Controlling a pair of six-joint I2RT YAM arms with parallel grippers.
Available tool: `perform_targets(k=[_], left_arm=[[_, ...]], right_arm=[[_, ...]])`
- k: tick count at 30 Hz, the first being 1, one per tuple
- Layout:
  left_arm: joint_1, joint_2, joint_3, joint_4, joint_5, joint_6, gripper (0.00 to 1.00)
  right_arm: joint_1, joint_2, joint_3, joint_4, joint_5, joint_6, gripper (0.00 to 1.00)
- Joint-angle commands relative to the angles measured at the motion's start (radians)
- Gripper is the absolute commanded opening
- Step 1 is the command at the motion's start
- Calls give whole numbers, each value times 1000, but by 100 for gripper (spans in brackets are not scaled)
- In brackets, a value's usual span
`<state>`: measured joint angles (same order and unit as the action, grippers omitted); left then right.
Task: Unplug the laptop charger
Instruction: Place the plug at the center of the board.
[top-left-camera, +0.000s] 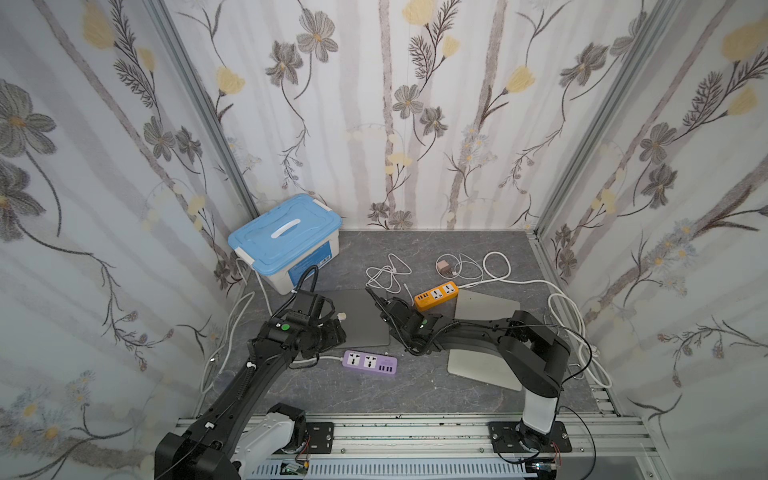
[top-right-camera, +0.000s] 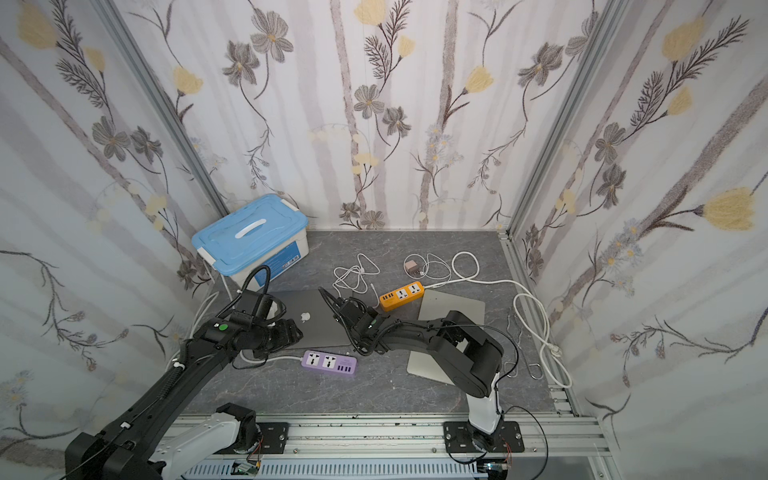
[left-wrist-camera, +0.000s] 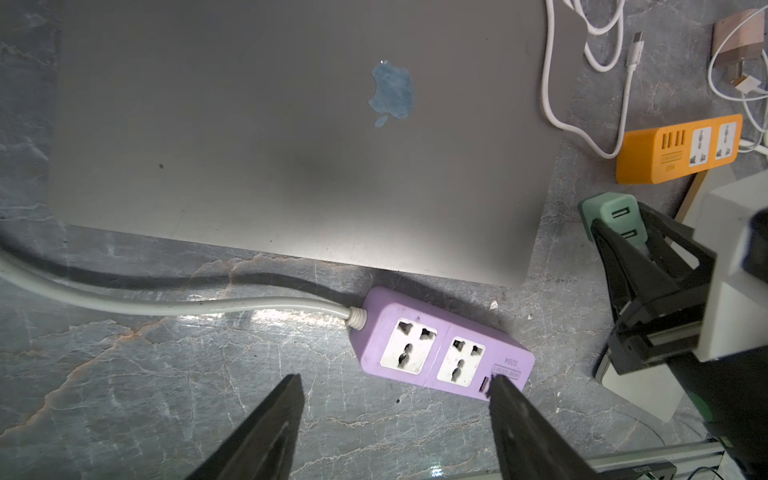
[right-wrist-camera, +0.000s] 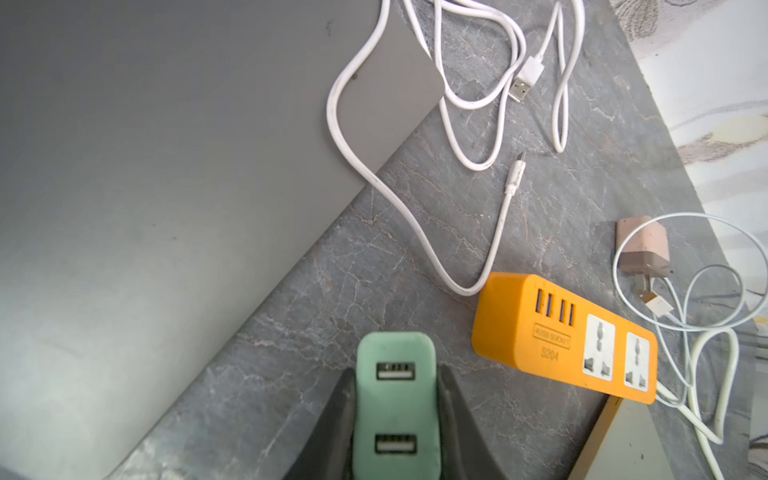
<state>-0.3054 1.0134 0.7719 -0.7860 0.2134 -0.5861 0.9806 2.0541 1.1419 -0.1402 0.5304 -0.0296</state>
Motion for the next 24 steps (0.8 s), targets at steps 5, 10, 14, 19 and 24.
perform_targets(k=[5, 10, 14, 19, 24], left_arm=[[5, 1, -5, -2, 16, 16, 74], [5, -2, -7, -1, 20, 17, 74], [5, 2, -7, 2, 24, 18, 74], [5, 2, -8, 5, 29, 17, 74], [6, -1, -10, 7, 32, 20, 74]], right_arm=[[13, 35, 1, 11, 39, 50, 31], [27, 43, -7, 13, 30, 56, 43], [33, 26, -19, 16, 5, 62, 51], [33, -14, -42, 35, -52, 51, 61], [24, -53, -39, 26, -108, 30, 67]])
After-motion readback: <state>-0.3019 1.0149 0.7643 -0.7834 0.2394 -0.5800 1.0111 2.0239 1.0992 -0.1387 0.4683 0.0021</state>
